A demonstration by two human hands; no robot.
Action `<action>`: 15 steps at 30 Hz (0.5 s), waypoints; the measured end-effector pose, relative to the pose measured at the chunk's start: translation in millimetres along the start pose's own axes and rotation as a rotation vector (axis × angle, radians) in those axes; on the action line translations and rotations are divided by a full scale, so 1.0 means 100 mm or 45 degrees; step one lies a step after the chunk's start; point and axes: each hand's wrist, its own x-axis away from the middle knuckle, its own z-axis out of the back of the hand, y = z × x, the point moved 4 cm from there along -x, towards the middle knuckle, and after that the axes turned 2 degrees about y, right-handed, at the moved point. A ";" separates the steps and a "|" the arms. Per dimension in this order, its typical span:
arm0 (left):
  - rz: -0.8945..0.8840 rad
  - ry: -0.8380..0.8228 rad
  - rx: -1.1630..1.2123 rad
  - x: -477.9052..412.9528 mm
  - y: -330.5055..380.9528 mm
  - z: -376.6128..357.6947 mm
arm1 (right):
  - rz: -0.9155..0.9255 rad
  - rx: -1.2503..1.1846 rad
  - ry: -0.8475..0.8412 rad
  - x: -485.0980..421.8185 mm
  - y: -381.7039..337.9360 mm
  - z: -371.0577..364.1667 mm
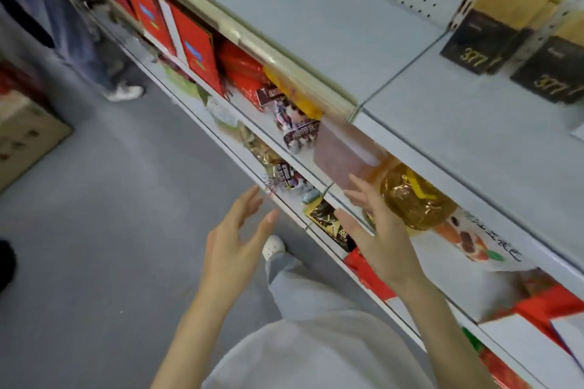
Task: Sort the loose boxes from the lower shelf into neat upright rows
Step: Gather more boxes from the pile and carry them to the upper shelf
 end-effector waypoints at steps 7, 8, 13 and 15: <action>0.156 0.149 -0.023 -1.27 -0.31 0.75 | 0.044 -0.066 -0.165 -1.51 -0.46 -0.92; 0.167 0.148 -0.044 -1.48 -0.31 0.87 | 0.070 -0.049 -0.197 -1.74 -0.59 -1.05; 0.121 0.252 -0.101 -2.44 -0.12 1.50 | 0.260 0.034 -0.265 -2.79 -1.37 -1.44; 0.126 0.316 -0.050 -2.70 -0.13 1.66 | 0.309 0.110 -0.288 -3.11 -1.64 -1.51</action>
